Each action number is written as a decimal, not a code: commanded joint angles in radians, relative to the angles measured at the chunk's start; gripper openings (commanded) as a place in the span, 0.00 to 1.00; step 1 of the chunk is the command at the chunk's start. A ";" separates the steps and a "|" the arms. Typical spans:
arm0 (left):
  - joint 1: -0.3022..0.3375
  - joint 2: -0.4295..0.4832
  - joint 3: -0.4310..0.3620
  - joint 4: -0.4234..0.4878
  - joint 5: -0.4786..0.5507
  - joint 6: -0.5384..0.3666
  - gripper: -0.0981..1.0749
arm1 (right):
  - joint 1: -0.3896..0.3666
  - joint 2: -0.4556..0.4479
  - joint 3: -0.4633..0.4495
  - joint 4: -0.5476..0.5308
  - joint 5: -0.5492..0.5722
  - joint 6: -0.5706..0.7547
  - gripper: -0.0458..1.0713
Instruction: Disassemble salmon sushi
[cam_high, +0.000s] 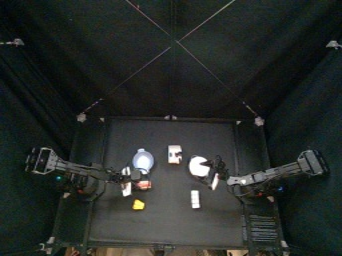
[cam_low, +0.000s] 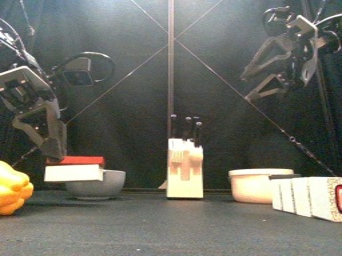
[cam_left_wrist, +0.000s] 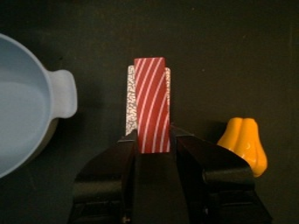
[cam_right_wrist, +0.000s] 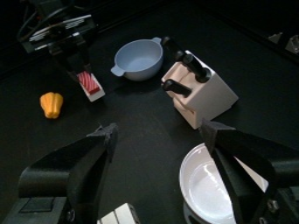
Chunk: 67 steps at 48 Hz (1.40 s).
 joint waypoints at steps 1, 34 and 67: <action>-0.014 -0.006 -0.044 -0.002 -0.031 0.002 0.58 | 0.005 0.005 -0.018 -0.002 0.002 -0.002 0.97; -0.009 0.089 -0.201 0.035 -0.500 0.008 0.58 | 0.009 0.103 -0.126 -0.132 -0.132 0.003 0.97; 0.012 0.215 -0.324 0.020 -0.581 0.115 0.58 | 0.020 0.192 -0.198 -0.227 -0.250 0.003 0.97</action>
